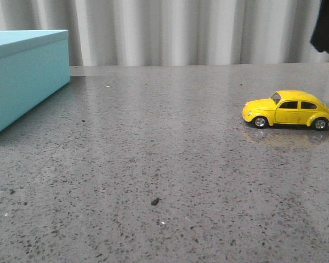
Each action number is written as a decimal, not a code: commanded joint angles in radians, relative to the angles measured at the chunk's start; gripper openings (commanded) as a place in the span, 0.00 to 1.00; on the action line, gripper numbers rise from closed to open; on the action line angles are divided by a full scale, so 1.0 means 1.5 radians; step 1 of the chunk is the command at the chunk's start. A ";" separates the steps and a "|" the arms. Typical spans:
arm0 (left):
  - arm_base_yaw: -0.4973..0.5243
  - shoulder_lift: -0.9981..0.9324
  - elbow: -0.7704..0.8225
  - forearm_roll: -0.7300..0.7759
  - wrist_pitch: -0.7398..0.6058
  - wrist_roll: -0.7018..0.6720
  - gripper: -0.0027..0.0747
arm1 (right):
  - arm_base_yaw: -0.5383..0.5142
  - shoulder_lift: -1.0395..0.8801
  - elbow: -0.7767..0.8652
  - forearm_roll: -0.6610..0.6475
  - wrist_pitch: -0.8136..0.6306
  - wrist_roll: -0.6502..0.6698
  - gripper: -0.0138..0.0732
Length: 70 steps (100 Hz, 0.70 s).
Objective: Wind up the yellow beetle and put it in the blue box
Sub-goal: 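Lower the right gripper onto the roof of the yellow beetle car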
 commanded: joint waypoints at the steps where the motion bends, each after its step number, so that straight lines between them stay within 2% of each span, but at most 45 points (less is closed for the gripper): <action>1: 0.000 0.012 -0.023 0.000 -0.049 -0.001 0.01 | 0.007 0.012 -0.042 0.002 0.007 -0.005 0.09; 33: 0.000 0.012 -0.023 0.001 -0.049 -0.001 0.01 | 0.009 0.081 -0.076 0.031 0.051 -0.005 0.09; 70: 0.000 0.012 -0.023 0.001 -0.049 -0.001 0.01 | 0.009 0.101 -0.076 0.025 0.041 -0.004 0.09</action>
